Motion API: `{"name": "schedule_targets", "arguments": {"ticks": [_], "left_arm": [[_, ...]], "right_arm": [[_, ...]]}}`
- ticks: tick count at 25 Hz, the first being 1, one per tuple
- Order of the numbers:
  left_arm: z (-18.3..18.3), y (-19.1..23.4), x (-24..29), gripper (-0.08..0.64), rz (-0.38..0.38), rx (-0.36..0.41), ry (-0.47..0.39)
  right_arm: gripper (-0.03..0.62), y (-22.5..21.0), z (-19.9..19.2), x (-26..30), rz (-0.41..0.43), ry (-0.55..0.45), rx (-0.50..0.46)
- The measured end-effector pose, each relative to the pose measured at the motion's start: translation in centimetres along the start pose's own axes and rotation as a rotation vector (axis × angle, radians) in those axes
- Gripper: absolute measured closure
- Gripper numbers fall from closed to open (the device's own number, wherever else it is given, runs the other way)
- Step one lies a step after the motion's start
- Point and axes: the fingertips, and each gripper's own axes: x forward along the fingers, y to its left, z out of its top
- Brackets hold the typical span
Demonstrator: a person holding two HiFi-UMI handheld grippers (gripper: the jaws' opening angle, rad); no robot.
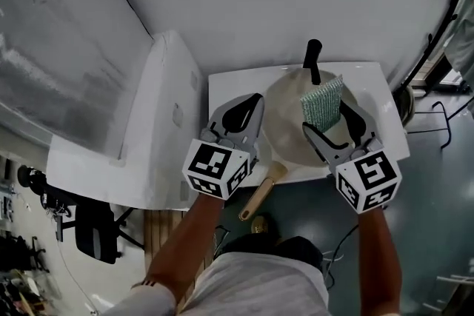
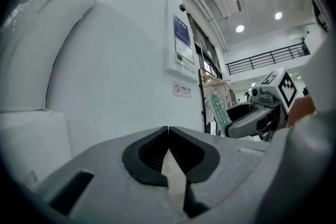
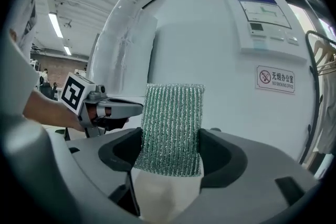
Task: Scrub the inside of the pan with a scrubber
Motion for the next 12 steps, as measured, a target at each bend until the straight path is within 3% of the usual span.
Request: {"name": "schedule_targets", "arguments": {"ticks": [9, 12], "left_arm": [[-5.6, 2.9, 3.1, 0.539, 0.025, -0.075, 0.176], [-7.4, 2.9, 4.1, 0.462, 0.024, -0.101, 0.237]], "right_arm": [[0.253, 0.3, -4.5, 5.1, 0.069, 0.208, -0.018], [0.253, -0.2, -6.5, 6.6, 0.093, 0.275, 0.0]]}}
